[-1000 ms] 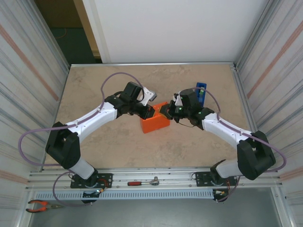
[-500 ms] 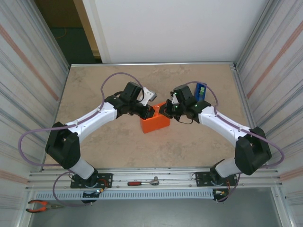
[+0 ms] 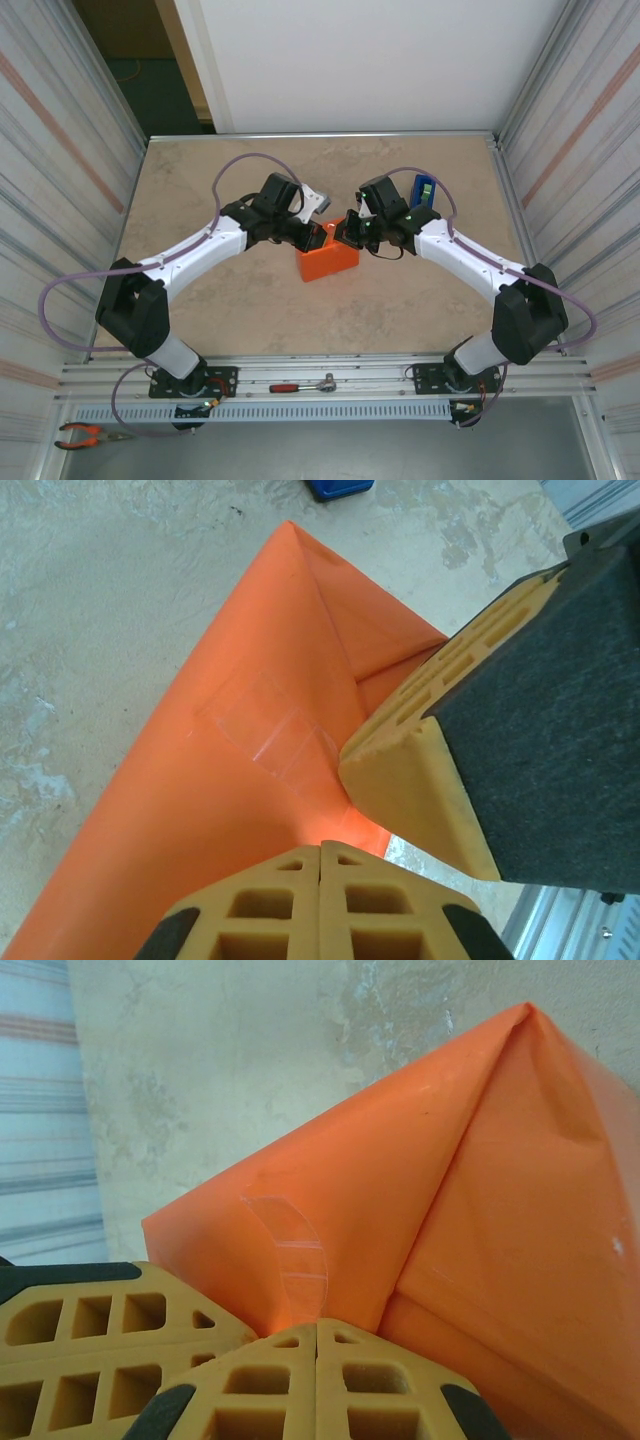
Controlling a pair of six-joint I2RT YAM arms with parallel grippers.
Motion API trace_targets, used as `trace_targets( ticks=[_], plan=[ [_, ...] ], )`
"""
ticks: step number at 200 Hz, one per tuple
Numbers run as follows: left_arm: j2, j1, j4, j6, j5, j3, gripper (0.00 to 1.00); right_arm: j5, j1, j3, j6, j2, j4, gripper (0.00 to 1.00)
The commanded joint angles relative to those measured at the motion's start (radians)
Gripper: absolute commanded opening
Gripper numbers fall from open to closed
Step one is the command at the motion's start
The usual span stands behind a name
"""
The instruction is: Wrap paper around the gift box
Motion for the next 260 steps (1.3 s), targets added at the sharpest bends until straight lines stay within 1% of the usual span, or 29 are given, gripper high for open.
trace_targets(
  ticks=[1,27,40,79,119,147,191,228,260],
  plan=[
    [-0.016,0.025,-0.043,-0.063,0.061,0.013,0.00,0.047,0.022,-0.026,-0.020,0.052,-0.137,0.00],
    [-0.039,0.070,-0.025,-0.119,0.089,0.060,0.00,0.049,0.022,-0.034,-0.017,0.048,-0.143,0.00],
    [-0.037,0.081,-0.030,-0.123,0.100,0.093,0.00,0.053,0.022,-0.042,-0.014,0.046,-0.142,0.00],
    [0.010,0.078,-0.022,-0.145,0.132,0.157,0.00,0.055,0.023,-0.063,-0.003,0.038,-0.132,0.00],
    [0.059,0.044,-0.014,-0.152,0.125,0.196,0.00,0.060,0.024,-0.074,0.000,0.036,-0.124,0.00],
    [0.078,0.034,0.007,-0.171,0.118,0.179,0.00,0.058,0.023,-0.077,0.004,0.038,-0.121,0.00],
    [0.085,0.032,0.049,-0.213,0.092,0.104,0.00,0.056,0.023,-0.076,0.004,0.040,-0.121,0.00],
    [0.098,0.032,0.086,-0.243,0.105,0.060,0.00,0.054,0.023,-0.079,0.005,0.041,-0.118,0.00],
    [0.112,0.032,0.084,-0.238,0.100,0.052,0.00,0.051,0.023,-0.079,0.007,0.044,-0.116,0.00]
  ],
)
